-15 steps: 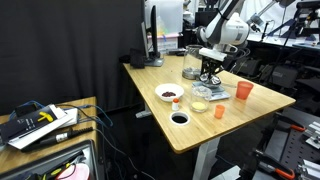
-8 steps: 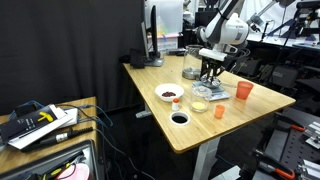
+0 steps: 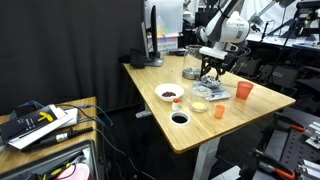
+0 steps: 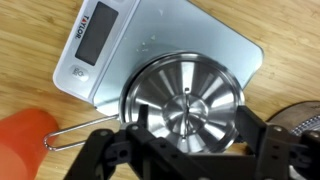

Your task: Close the pan

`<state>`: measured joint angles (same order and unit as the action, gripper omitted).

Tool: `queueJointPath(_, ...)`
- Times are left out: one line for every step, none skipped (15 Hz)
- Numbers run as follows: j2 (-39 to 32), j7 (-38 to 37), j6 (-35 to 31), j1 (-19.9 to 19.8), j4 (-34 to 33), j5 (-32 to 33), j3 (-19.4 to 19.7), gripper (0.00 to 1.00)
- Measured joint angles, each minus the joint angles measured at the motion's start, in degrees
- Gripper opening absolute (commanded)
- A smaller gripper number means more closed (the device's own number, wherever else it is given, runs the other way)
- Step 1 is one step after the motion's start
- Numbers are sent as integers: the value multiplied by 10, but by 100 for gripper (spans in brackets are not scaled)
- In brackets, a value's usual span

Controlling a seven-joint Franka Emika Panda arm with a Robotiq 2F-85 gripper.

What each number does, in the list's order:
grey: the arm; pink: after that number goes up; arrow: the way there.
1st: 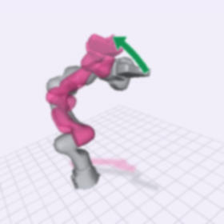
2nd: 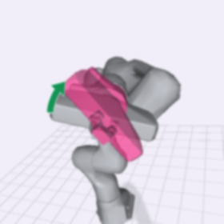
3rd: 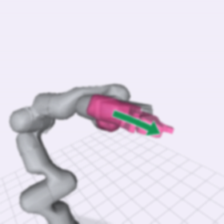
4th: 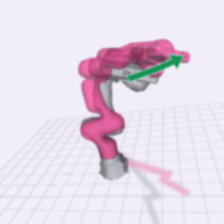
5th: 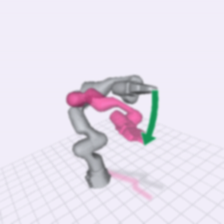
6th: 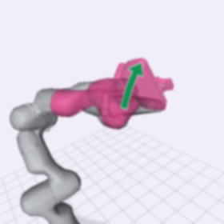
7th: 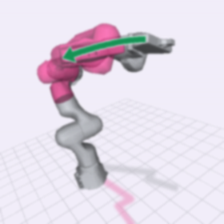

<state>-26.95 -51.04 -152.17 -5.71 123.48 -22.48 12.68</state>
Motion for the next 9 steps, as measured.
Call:
queueJointPath(5,1,0,0,2,3,3,100)
queueJointPath(14,3,1,0,7,8,5,100)
queueJointPath(26,8,8,0,15,17,8,100)
queueJointPath(42,15,21,0,26,27,10,100)
queueJointPath(60,27,39,0,40,36,11,100)
queueJointPath(76,36,51,0,53,40,12,100)
queueJointPath(88,41,56,0,62,41,12,100)
queueJointPath(93,44,59,0,67,41,12,100)
queueJointPath(94,46,59,0,68,41,12,100)
